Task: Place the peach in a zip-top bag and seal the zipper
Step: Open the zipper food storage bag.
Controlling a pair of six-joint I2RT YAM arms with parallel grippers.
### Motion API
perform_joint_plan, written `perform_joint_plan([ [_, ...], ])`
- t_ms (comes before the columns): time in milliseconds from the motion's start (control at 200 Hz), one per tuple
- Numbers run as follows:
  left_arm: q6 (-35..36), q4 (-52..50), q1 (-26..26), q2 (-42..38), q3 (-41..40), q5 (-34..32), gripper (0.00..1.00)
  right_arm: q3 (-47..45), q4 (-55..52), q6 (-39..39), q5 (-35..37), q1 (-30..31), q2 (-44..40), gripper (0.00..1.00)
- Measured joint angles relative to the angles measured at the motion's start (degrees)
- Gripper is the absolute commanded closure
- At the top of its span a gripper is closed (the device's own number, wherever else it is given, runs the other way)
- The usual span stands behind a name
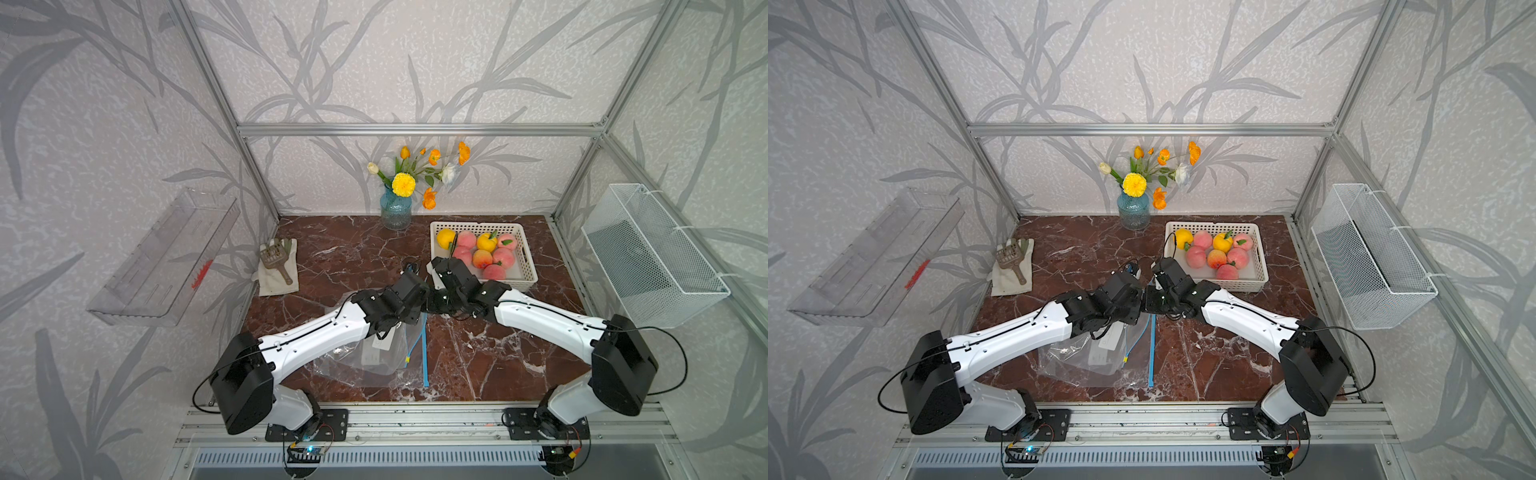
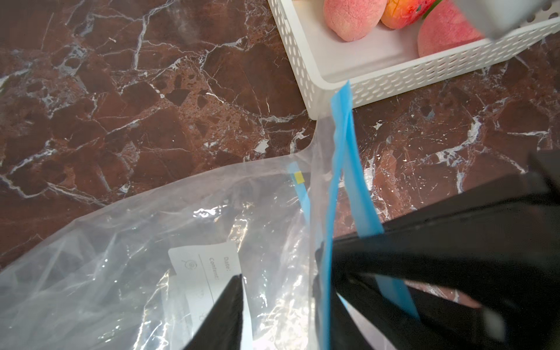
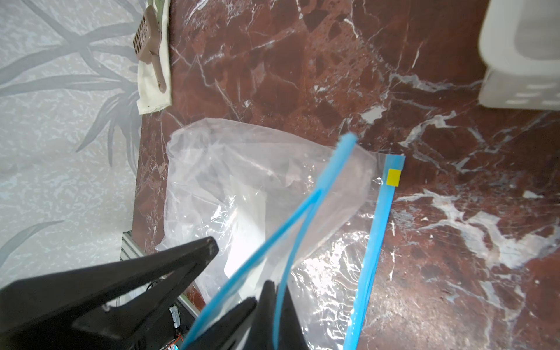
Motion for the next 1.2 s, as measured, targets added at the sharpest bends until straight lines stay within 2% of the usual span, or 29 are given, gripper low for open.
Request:
perform_joint_plan([
  [75, 0.2, -0.4, 0.0, 0.1, 0.5, 0.0, 0.73, -0.6, 0.1, -0.3, 0.0, 0.0, -0.1, 0.98],
  [145, 0.3, -0.6, 0.2, 0.1, 0.8, 0.0, 0.74, -1.0, -0.1, -0.5, 0.2, 0.0, -0.5, 0.98],
  [525, -2.6, -2.9, 0.2, -2.0, 0.5, 3.5, 0.70, -1.6, -0.7, 0.4, 3.7, 0.0, -1.9, 0.98],
  [590, -3.4, -3.2, 0.2, -2.7, 0.0, 4.7, 0.75, -1.7, -0.7, 0.9, 4.3, 0.0, -1.9, 0.98],
  [765, -4.9, -4.2, 0.2, -4.3, -1.3, 6.2, 1.00, -1.8, -0.7, 1.6, 4.6, 0.0, -1.9, 0.98],
  [855, -5.2, -4.3, 0.2, -4.5, -1.4, 6.1, 1.00, -1.8, -0.7, 1.5, 4.5, 0.0, -1.9, 0.97],
  [950, -5.6, -4.4, 0.2, -5.1, -1.4, 5.5, 1.00, -2.4, -0.7, 1.0, 4.6, 0.0, -2.2, 0.93],
  [1040, -6.0, -4.4, 0.2, -6.4, -1.4, 3.6, 1.00, -3.4, -1.2, -0.2, 5.1, 0.0, -3.3, 0.81],
  [1200, -7.1, -4.5, 0.3, -10.6, -1.3, -0.9, 1.00, -4.5, -3.6, -2.4, 7.2, 0.0, -6.5, 0.67],
])
